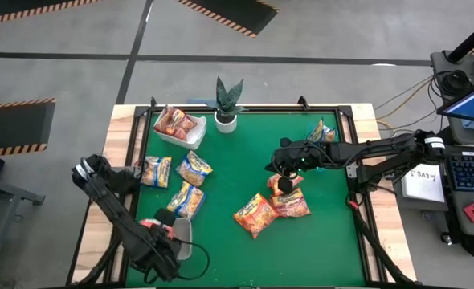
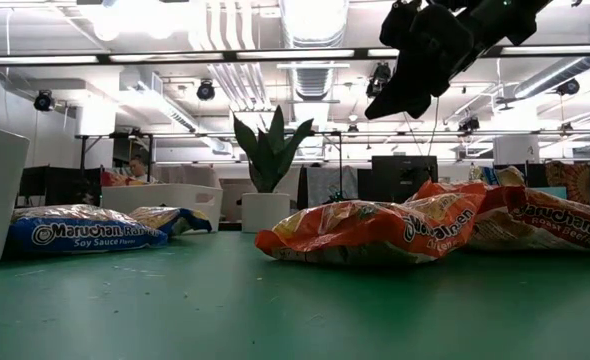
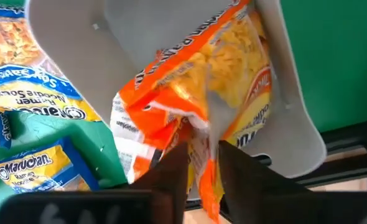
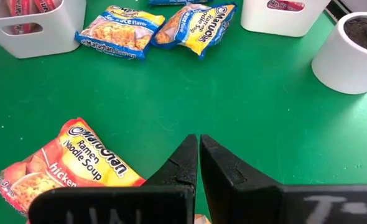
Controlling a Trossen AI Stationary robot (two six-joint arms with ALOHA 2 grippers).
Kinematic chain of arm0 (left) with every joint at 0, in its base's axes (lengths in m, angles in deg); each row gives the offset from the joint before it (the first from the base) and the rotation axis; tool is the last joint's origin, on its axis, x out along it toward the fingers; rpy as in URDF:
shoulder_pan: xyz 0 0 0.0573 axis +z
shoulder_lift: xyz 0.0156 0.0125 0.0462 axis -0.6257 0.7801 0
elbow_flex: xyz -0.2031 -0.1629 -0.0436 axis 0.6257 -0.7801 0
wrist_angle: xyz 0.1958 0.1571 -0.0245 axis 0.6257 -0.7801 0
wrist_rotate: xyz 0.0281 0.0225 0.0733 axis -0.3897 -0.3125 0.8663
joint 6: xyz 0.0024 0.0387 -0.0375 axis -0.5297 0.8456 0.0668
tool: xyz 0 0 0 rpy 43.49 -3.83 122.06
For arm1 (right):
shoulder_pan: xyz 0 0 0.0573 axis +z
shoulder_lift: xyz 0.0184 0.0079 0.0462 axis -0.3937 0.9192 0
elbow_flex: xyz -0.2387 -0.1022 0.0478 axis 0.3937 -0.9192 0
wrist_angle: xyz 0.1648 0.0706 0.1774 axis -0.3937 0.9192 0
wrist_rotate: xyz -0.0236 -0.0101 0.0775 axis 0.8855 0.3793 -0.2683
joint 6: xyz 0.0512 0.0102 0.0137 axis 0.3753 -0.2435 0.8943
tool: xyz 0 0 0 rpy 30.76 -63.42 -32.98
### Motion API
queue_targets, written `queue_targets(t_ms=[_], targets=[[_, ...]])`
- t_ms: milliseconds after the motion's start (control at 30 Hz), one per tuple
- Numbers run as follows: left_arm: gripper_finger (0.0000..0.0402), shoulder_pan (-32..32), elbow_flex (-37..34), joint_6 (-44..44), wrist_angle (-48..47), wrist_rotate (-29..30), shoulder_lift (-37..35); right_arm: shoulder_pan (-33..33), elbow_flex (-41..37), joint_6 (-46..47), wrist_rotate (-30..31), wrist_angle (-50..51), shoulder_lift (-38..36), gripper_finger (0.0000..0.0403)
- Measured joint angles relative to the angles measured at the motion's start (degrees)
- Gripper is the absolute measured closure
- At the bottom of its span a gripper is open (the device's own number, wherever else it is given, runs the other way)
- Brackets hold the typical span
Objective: Sort Maruchan noodles
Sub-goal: Put the orange noodle pack into the gray bin
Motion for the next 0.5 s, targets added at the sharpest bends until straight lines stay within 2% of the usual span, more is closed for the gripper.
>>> queue_targets(t_ms=[200,333,500], targets=[[0.0257,-0.22,0.0,-2.6,-3.22,0.0,1.78,0.0,0.0,0.24,-0.02,0.03,0.0,0.0394],[0.023,-0.18,0.37,-4.44,-4.21,0.24,1.15,0.0,0.0,1.5,-0.08,0.09,0.0,0.0394],[0.0226,1.45,4.78,-4.91,-4.24,10.31,0.62,0.02,0.0,3.35,-0.09,0.27,0.0,0.0394]])
